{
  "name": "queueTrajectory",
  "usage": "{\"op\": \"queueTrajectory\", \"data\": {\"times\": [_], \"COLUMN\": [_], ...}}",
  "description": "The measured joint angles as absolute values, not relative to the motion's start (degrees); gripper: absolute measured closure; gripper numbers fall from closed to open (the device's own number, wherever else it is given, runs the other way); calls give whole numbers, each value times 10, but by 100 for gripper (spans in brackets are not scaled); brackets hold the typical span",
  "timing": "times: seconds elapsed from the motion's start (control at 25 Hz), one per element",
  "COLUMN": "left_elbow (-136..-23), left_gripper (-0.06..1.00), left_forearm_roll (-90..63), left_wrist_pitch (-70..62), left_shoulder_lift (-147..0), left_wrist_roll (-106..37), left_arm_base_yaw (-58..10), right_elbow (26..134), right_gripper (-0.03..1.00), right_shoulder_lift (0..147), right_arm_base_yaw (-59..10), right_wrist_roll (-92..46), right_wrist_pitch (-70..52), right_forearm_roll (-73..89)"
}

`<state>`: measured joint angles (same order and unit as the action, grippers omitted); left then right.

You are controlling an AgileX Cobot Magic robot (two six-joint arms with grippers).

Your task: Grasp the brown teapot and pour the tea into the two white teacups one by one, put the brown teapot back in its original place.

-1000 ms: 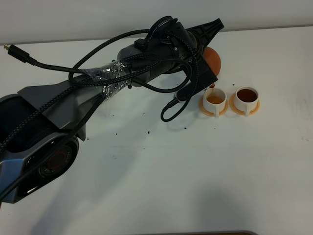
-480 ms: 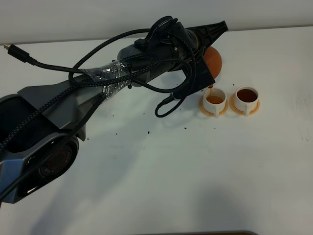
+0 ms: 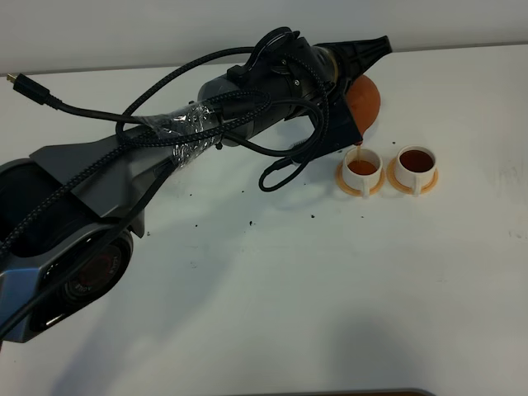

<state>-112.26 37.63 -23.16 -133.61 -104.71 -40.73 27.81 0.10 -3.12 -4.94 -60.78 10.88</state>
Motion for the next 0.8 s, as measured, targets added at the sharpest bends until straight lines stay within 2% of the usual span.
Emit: {"op": "queueTrajectory", "data": {"times": [0.8], "left_elbow": [-1123], "left_gripper": [84], "left_forearm_roll": [376], "left_wrist_pitch": [-200], "left_shoulder_lift": [-1336], "left_wrist_roll": [-1112], "left_arm_base_yaw": [-407], "right_elbow": [278], "right_gripper": [73], "right_shoulder_lift": [1], "right_arm_base_yaw": [-31], "right_wrist_roll": [-49], "right_wrist_pitch": [-608], "right_forearm_roll": [109]}}
